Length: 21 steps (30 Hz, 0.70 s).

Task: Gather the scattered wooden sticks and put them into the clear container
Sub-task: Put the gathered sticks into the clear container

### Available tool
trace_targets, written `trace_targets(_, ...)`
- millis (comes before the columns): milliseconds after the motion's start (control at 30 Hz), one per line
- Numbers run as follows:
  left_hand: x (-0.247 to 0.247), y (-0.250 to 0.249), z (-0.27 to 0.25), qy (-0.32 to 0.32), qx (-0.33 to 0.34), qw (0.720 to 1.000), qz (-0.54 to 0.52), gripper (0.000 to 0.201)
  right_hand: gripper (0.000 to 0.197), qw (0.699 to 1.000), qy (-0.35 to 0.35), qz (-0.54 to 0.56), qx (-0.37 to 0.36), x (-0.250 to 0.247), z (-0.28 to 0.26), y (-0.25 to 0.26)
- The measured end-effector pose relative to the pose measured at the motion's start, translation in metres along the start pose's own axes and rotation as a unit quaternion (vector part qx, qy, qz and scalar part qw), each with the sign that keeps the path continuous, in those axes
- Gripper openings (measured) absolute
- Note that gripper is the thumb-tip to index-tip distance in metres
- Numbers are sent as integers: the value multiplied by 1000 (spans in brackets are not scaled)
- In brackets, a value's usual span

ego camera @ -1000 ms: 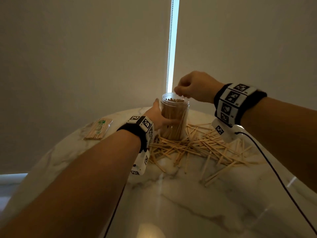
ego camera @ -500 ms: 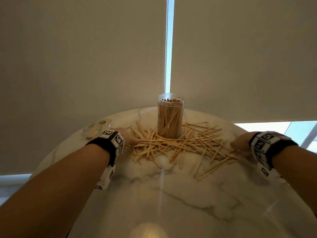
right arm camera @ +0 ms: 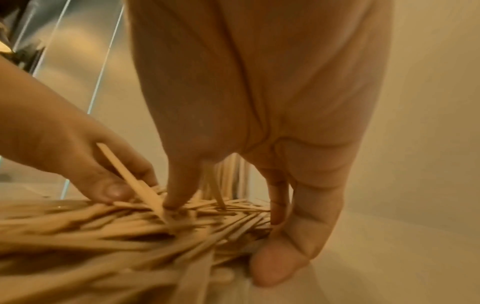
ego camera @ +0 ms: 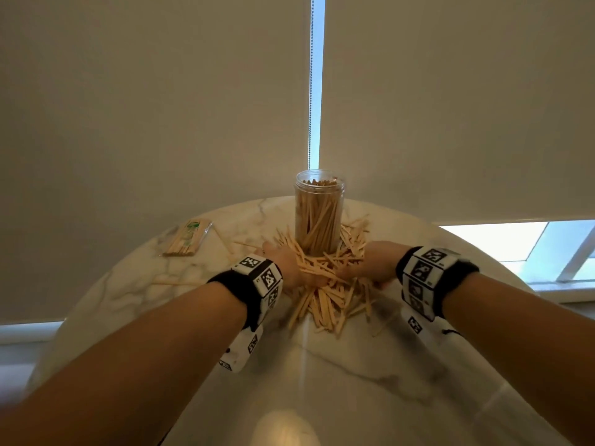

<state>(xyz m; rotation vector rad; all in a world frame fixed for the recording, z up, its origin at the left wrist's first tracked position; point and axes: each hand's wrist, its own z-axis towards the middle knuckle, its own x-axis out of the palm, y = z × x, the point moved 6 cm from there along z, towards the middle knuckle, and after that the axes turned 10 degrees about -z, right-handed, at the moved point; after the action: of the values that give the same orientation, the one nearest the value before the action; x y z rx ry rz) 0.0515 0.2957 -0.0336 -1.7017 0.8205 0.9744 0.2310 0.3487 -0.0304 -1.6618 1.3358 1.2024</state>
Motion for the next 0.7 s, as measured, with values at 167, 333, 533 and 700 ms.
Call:
trace_targets(167, -5, 15, -15, 37, -48, 998, 24, 113, 42, 999, -19, 27, -4, 3, -24, 12)
trace_targets(333, -8, 23, -37, 57, 8, 998, -14, 77, 37, 999, -18, 16, -31, 12, -47, 16)
trace_targets(533, -31, 32, -66, 55, -2, 998, -25, 61, 44, 997, -65, 21, -23, 18, -81, 12)
trace_targets(700, -50, 30, -90, -10, -17, 1000, 23, 35, 47, 998, -59, -14, -11, 25, -96, 16)
